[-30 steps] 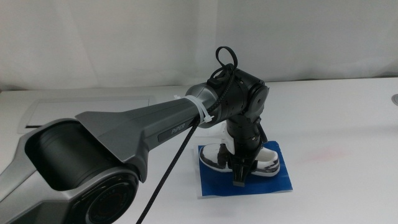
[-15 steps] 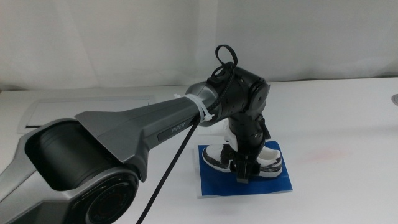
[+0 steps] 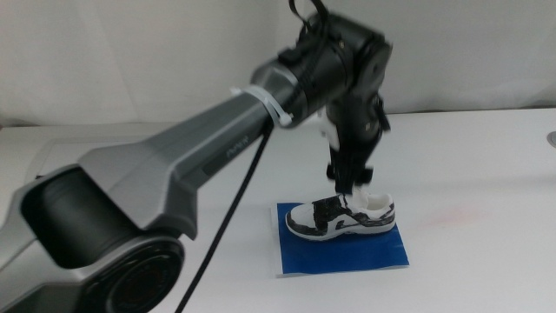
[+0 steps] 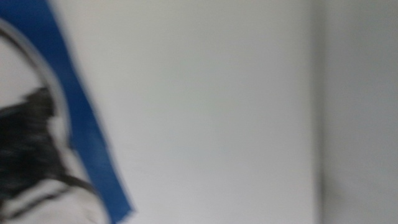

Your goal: Use one arm to grab the shoe from the table and place it on the mat.

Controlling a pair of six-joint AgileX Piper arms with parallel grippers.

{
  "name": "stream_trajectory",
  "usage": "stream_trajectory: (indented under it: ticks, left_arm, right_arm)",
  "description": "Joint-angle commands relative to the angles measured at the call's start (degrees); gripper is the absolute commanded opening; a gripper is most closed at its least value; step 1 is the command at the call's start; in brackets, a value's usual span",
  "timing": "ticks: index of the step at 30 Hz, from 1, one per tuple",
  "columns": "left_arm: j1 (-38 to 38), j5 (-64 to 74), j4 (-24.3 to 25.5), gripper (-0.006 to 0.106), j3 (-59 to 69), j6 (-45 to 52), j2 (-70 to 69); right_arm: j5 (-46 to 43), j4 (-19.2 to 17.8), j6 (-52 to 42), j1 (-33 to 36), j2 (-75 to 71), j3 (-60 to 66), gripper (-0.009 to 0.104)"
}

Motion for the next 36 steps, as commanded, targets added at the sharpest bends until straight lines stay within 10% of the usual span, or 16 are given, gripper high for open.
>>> stream_trajectory:
  ticks: [1,26,36]
  left_arm:
    - [0.15,6.69,2.10,0.072,-2.15,1.01,-2.39]
    - [1.51,6.88,24.77,0.072,4.42,38.23,-18.22]
    - [7.25,-2.15,31.16,0.072,12.77,71.18,-30.27]
  right_arm:
    - [0.01,-0.56,-0.34,-0.47,-0.18,2.25,-0.002]
    - [0.01,-0.56,-0.34,-0.47,-0.18,2.25,-0.002]
    - [0.01,-0.56,-0.34,-0.47,-0.18,2.25,-0.002]
